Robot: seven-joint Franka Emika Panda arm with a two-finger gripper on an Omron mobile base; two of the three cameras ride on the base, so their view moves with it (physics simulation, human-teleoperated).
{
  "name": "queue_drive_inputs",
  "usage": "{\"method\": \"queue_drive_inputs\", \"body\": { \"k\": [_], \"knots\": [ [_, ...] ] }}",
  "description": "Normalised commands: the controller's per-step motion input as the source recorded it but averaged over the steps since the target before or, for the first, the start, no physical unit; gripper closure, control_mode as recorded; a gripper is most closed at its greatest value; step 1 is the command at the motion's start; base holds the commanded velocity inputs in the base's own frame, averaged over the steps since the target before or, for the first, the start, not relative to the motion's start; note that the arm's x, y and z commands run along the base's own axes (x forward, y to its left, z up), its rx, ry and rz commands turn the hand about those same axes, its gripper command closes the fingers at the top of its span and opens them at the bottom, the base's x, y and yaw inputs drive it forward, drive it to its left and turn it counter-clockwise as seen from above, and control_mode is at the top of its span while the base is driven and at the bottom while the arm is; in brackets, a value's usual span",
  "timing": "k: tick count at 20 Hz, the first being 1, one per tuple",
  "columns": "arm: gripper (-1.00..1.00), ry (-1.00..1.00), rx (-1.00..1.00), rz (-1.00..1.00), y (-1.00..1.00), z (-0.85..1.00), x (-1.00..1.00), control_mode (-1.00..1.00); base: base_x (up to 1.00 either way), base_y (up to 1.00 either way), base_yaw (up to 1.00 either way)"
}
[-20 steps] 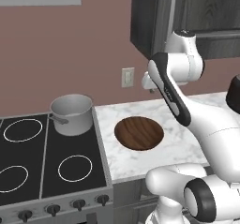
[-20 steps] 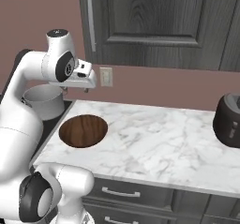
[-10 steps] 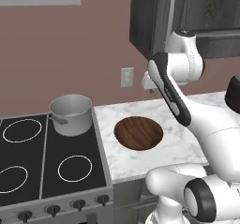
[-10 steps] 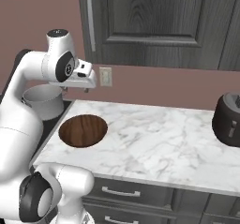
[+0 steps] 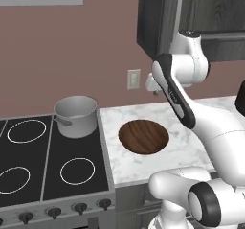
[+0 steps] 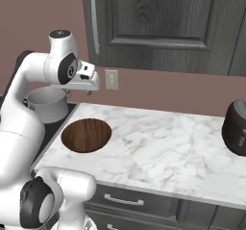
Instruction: Open the cabinet and move the ladle to the pot. Then close the cabinet.
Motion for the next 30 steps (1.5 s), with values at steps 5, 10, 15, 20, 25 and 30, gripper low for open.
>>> {"method": "queue_drive_inputs", "body": {
  "k": [5, 10, 15, 20, 25, 30],
  "knots": [
    [-1.00, 0.00, 0.00, 0.00, 0.00, 0.00, 0.00, 1.00, 0.15, 0.09, 0.14],
    [-1.00, 0.00, 0.00, 0.00, 0.00, 0.00, 0.00, 1.00, 0.00, 0.00, 0.00],
    [-1.00, 0.00, 0.00, 0.00, 0.00, 0.00, -0.01, -1.00, 0.00, 0.00, 0.00],
    [-1.00, -0.22, 0.00, 0.00, 0.00, 0.01, -0.35, -1.00, 0.00, 0.00, 0.00],
    [-1.00, -0.40, -0.01, 0.00, -0.01, 0.16, -0.37, -1.00, 0.00, 0.00, 0.00],
    [-1.00, -0.41, -0.03, 0.00, -0.06, 0.33, -0.05, -1.00, 0.00, 0.00, 0.00]
  ]
}}
